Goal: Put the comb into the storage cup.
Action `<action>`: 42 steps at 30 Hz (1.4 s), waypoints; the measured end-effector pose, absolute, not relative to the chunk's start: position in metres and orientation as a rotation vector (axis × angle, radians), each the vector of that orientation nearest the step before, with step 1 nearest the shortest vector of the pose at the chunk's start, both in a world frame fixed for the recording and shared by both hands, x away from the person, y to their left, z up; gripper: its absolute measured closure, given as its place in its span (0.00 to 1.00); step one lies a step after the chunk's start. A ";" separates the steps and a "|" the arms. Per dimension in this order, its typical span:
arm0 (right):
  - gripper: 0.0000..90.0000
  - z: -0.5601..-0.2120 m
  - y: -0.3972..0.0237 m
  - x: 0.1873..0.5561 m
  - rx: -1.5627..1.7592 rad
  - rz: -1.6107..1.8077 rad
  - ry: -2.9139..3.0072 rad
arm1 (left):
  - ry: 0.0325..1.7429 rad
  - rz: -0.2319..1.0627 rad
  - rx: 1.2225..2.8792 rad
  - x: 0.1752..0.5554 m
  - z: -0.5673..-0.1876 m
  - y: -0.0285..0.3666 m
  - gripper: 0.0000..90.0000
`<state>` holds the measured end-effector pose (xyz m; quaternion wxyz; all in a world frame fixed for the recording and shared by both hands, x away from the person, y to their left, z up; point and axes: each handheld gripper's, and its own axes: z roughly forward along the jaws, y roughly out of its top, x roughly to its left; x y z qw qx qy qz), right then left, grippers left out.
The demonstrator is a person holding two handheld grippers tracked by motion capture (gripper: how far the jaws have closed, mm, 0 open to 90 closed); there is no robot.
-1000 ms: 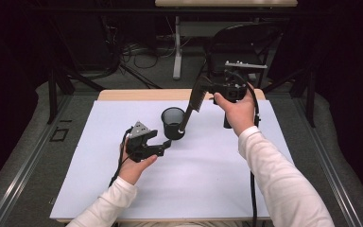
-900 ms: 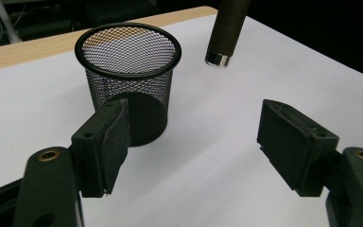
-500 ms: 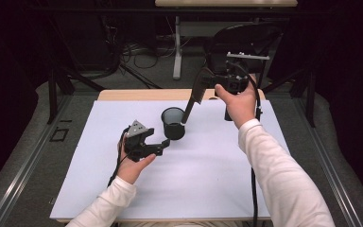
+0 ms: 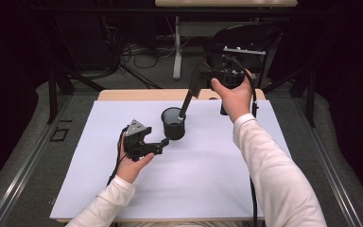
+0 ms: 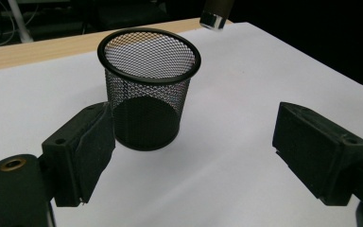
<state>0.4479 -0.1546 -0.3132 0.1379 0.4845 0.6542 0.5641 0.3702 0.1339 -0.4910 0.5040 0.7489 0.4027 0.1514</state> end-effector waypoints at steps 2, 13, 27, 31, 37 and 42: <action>0.97 -0.313 -0.153 0.449 1.403 1.628 1.890 | 0.978 0.363 1.807 0.371 -0.492 0.134 0.16; 0.97 -0.319 -0.151 0.458 1.432 1.614 1.864 | 0.974 0.357 1.810 0.372 -0.492 0.135 0.14; 0.97 -0.328 -0.144 0.469 1.464 1.607 1.837 | 0.973 0.367 1.799 0.372 -0.492 0.136 0.07; 0.97 -0.331 -0.141 0.472 1.465 1.601 1.837 | 0.984 0.375 1.800 0.374 -0.492 0.138 0.07; 0.97 -0.337 -0.135 0.475 1.471 1.587 1.847 | 0.978 0.389 1.818 0.375 -0.493 0.140 0.01; 0.97 -0.343 -0.130 0.477 1.478 1.575 1.859 | 0.980 0.380 1.803 0.376 -0.493 0.142 0.01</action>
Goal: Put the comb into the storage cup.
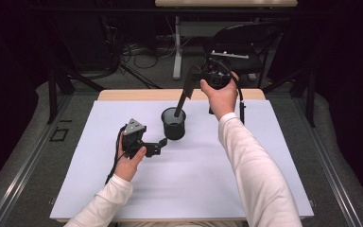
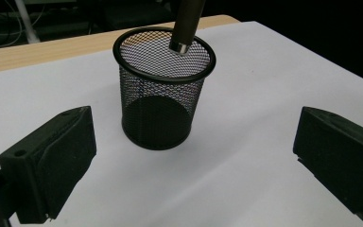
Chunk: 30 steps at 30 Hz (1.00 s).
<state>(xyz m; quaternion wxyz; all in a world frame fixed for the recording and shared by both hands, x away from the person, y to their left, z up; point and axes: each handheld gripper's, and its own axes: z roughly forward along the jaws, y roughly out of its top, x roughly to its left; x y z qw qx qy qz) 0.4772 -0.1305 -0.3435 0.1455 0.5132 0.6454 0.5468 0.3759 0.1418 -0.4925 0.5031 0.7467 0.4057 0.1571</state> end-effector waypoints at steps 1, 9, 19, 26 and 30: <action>0.97 -0.345 -0.129 0.478 1.477 1.573 1.861 | 0.983 0.379 1.799 0.376 -0.492 0.142 0.01; 0.97 -0.353 -0.122 0.481 1.481 1.565 1.874 | 0.986 0.372 1.796 0.378 -0.492 0.145 0.01; 0.97 -0.364 -0.117 0.485 1.499 1.554 1.880 | 0.988 0.378 1.797 0.377 -0.491 0.147 0.01; 0.97 -0.373 -0.115 0.486 1.511 1.541 1.887 | 0.989 0.379 1.801 0.378 -0.492 0.147 0.01; 0.97 -0.378 -0.114 0.487 1.517 1.538 1.888 | 0.989 0.379 1.801 0.378 -0.492 0.147 0.01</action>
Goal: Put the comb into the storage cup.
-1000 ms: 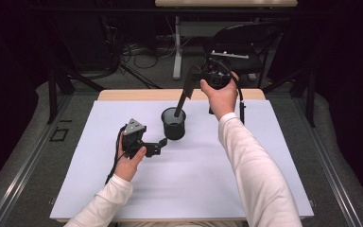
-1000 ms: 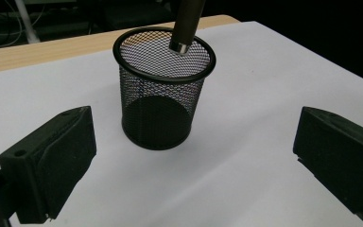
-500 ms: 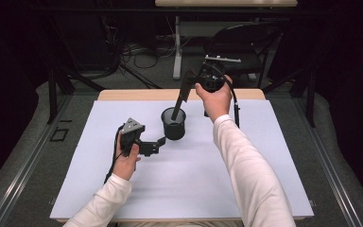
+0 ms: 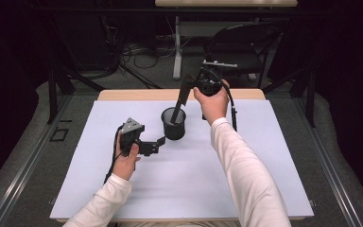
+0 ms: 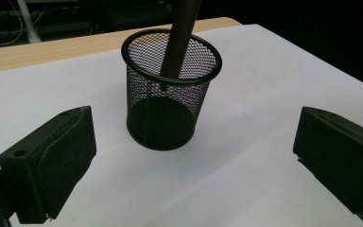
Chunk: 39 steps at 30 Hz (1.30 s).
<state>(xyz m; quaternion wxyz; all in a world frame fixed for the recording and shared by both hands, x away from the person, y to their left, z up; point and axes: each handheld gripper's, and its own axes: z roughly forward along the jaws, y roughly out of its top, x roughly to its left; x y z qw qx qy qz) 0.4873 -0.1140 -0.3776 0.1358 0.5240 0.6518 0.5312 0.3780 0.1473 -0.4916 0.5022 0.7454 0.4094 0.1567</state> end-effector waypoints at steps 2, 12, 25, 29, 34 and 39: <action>0.97 -0.380 -0.113 0.488 1.521 1.537 1.890 | 0.989 0.380 1.800 0.378 -0.492 0.147 0.01; 0.97 -0.391 -0.111 0.489 1.532 1.523 1.904 | 0.990 0.377 1.800 0.378 -0.492 0.147 0.01; 0.97 -0.401 -0.105 0.490 1.547 1.520 1.914 | 0.995 0.379 1.800 0.379 -0.493 0.148 0.01; 0.97 -0.404 -0.104 0.491 1.551 1.523 1.915 | 0.998 0.380 1.801 0.379 -0.493 0.148 0.01; 0.97 -0.407 -0.102 0.491 1.558 1.524 1.918 | 1.000 0.381 1.800 0.379 -0.493 0.148 0.01; 0.97 -0.410 -0.101 0.491 1.566 1.534 1.921 | 1.001 0.381 1.800 0.379 -0.493 0.148 0.01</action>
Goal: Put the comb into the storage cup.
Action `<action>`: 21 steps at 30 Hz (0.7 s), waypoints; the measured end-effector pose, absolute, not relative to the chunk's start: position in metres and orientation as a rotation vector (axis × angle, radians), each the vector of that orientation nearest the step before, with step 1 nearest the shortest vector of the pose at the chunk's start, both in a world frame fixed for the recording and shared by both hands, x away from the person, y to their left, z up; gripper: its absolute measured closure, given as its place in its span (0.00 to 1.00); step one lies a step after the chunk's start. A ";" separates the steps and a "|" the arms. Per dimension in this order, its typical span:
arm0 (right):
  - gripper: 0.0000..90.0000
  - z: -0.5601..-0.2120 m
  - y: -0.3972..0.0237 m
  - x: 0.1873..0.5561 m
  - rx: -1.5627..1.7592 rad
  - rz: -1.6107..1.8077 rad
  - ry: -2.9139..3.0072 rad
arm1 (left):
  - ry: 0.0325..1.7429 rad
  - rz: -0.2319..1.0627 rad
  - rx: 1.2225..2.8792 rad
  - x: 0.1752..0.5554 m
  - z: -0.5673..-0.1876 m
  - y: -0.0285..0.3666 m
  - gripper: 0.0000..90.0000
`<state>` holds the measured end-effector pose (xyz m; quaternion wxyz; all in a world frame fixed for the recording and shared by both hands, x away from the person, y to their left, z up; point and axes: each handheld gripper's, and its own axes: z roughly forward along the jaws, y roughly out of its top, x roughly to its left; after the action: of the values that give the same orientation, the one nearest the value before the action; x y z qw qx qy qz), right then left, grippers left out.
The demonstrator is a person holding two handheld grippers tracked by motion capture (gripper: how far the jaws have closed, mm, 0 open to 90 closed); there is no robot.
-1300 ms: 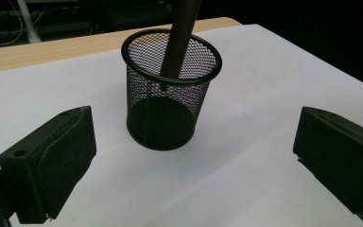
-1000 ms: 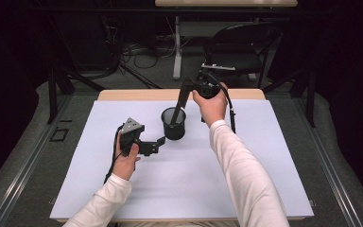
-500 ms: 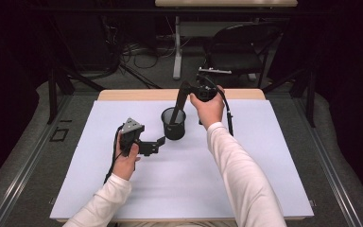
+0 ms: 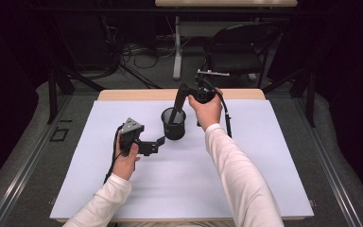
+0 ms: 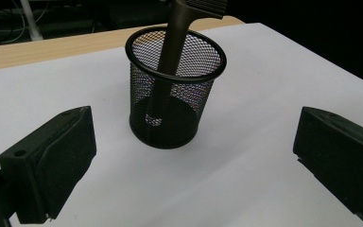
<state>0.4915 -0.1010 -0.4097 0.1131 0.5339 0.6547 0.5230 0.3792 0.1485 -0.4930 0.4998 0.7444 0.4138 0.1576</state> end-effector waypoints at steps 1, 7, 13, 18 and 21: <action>0.97 -0.410 -0.101 0.492 1.569 1.533 1.923 | 1.001 0.379 1.798 0.379 -0.493 0.149 0.01; 0.97 -0.413 -0.099 0.492 1.573 1.532 1.930 | 1.005 0.380 1.798 0.380 -0.494 0.149 0.01; 0.97 -0.415 -0.098 0.492 1.571 1.521 1.942 | 1.009 0.381 1.791 0.380 -0.493 0.150 0.01; 0.97 -0.417 -0.098 0.492 1.576 1.516 1.944 | 1.013 0.380 1.789 0.380 -0.493 0.150 0.01; 0.97 -0.418 -0.098 0.492 1.582 1.515 1.943 | 1.011 0.380 1.788 0.380 -0.493 0.150 0.01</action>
<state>0.4923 -0.0982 -0.4183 0.1066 0.5372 0.6599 0.5143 0.3801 0.1504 -0.4934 0.5022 0.7402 0.4185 0.1574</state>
